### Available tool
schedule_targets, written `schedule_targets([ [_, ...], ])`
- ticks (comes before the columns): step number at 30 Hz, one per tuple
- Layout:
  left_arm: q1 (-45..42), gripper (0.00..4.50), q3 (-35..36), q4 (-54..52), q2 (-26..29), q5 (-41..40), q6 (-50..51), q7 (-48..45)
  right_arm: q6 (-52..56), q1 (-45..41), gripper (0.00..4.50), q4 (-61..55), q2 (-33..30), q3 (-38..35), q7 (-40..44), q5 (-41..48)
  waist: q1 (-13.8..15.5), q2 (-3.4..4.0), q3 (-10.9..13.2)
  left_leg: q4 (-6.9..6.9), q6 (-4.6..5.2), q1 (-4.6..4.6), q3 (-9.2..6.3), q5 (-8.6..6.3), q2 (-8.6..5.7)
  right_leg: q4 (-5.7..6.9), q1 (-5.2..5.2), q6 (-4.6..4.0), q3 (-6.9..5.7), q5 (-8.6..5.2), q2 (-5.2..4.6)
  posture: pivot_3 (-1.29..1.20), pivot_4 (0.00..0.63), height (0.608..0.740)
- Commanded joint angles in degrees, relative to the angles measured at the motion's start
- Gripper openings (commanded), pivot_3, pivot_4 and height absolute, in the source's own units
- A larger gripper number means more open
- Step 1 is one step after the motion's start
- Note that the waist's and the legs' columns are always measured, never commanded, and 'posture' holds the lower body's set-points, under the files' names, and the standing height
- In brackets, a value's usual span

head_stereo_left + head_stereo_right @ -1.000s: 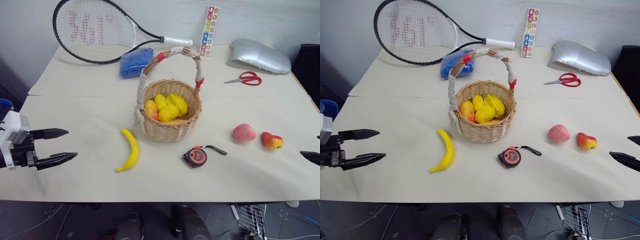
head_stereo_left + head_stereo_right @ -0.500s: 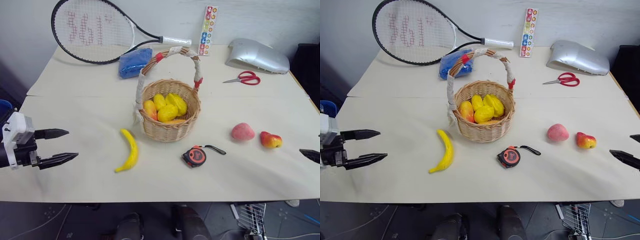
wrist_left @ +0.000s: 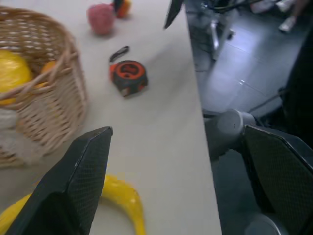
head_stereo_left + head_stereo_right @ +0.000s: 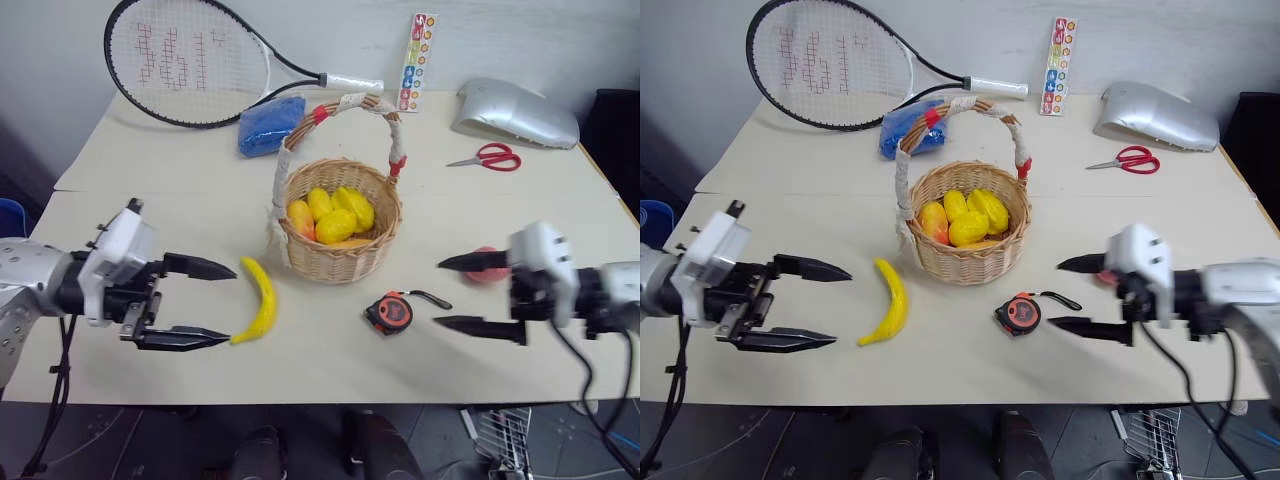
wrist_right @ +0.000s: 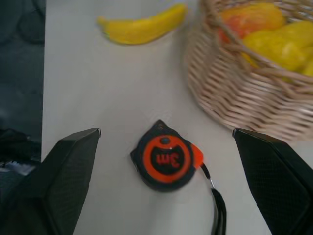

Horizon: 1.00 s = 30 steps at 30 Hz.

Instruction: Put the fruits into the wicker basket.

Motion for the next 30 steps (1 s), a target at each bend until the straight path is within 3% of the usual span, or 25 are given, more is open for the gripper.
schedule_targets([
  [1,-3.84,4.50,-3.39,-1.11,0.22,1.23,-1.53,-1.43,-9.38,-4.91,4.48,6.40,2.81,7.34,2.96,-8.08,0.04,-0.02,-0.01,0.01,-0.01,-0.01,0.01,0.01,-0.01,0.00,0.00,0.00,0.00,0.00,0.02,0.00,0.150,0.740],
  [8,-10.35,4.50,-8.40,-1.73,-1.42,2.77,-1.28,-0.29,-25.02,-14.14,4.48,26.44,10.50,17.72,6.66,-19.87,0.02,-0.10,0.01,0.51,0.04,-0.12,0.18,-0.03,0.08,0.06,0.01,0.12,0.29,0.06,0.44,0.00,0.150,0.740],
  [12,-11.22,4.50,-8.52,-1.84,-1.41,2.79,-0.67,0.45,-26.45,-15.49,4.48,30.05,10.55,19.64,12.07,-19.88,0.02,-0.10,0.01,0.58,0.02,-0.07,0.18,-0.03,0.17,0.14,0.04,0.12,0.42,0.06,0.52,0.00,0.150,0.740],
  [16,-10.62,4.50,-7.93,-2.05,-1.32,3.09,-0.85,1.29,-30.27,-17.31,4.48,33.26,13.90,20.02,10.95,-21.88,-0.03,-0.11,0.01,0.65,-0.01,-0.03,0.18,-0.02,0.19,0.28,0.05,0.09,0.47,0.04,0.53,0.00,0.150,0.740],
  [19,-10.41,4.50,-7.81,-2.35,-1.30,2.92,-0.76,1.68,-28.48,-16.35,3.73,32.08,13.94,19.65,12.91,-20.86,-0.06,-0.09,0.01,0.65,-0.05,0.00,0.19,-0.01,0.20,0.40,0.01,0.05,0.50,0.01,0.55,0.00,0.150,0.740],
  [26,-11.48,4.50,-9.11,-1.30,-1.95,3.90,-1.53,1.87,-22.15,-13.92,3.73,27.41,13.69,15.81,12.10,-16.02,0.04,-0.09,0.01,0.66,-0.16,-0.02,0.18,-0.02,0.50,0.41,0.00,0.00,0.48,-0.01,0.65,0.00,0.150,0.740],
  [30,-13.00,4.50,-9.88,-1.35,-3.39,3.75,-1.44,2.53,-7.18,-10.42,3.73,16.95,10.39,5.69,7.72,-5.98,0.15,-0.05,0.04,0.67,-0.17,-0.04,0.18,-0.02,0.52,0.44,-0.02,0.00,0.49,-0.01,0.64,0.00,0.150,0.740],
])
